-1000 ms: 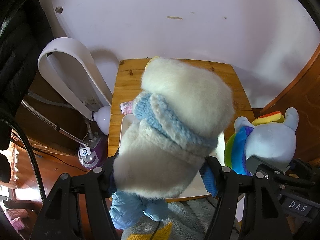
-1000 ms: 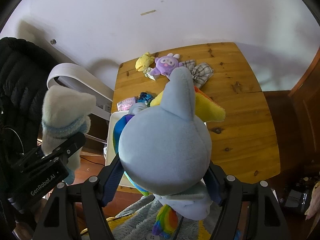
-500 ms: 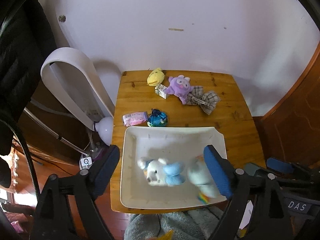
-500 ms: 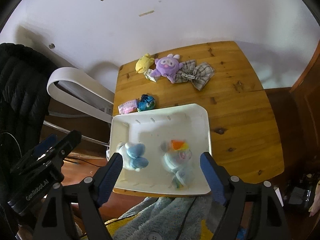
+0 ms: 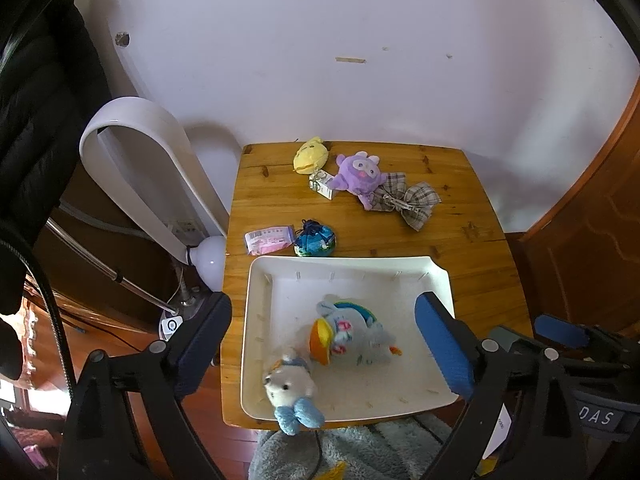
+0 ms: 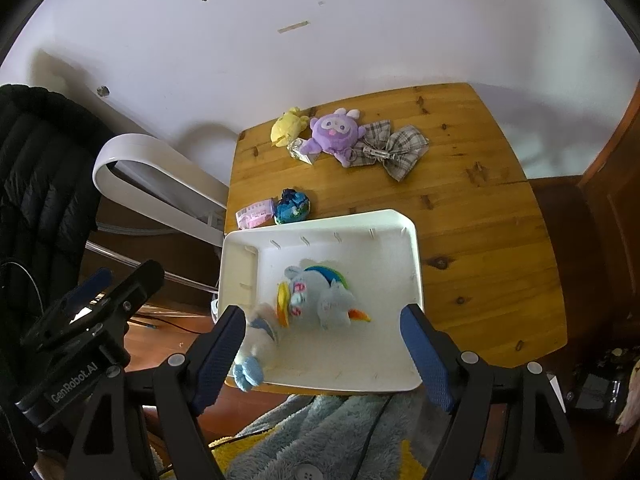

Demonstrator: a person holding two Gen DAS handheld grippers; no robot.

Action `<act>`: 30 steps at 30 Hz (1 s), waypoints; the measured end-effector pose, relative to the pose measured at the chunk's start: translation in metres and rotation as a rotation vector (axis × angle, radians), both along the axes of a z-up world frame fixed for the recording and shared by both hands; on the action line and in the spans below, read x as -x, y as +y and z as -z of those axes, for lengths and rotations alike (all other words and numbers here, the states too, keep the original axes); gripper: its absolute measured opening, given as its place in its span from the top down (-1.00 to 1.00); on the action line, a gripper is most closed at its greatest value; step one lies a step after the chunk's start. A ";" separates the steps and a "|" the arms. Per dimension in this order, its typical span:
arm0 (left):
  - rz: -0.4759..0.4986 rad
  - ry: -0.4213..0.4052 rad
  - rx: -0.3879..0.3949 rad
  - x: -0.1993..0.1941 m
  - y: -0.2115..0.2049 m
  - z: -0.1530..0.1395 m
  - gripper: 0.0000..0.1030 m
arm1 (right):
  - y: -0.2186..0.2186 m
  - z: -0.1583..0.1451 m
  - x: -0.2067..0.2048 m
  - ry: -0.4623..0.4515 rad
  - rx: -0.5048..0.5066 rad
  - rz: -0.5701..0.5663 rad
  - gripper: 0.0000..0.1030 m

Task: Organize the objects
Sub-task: 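Open both tools to drop the plushes into the white tray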

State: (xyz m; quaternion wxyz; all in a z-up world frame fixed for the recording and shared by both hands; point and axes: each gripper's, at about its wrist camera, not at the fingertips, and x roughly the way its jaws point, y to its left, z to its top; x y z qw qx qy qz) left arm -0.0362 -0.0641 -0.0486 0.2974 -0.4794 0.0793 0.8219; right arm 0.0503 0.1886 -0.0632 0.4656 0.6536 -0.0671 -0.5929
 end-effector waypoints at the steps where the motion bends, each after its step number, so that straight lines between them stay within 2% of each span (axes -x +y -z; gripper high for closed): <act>1: -0.001 0.000 0.001 0.000 0.000 0.000 -0.83 | 0.000 0.000 0.000 -0.001 0.001 0.001 -0.56; 30: 0.017 0.003 0.005 0.002 -0.004 -0.001 -0.83 | -0.006 -0.010 -0.007 -0.015 0.007 -0.001 -0.56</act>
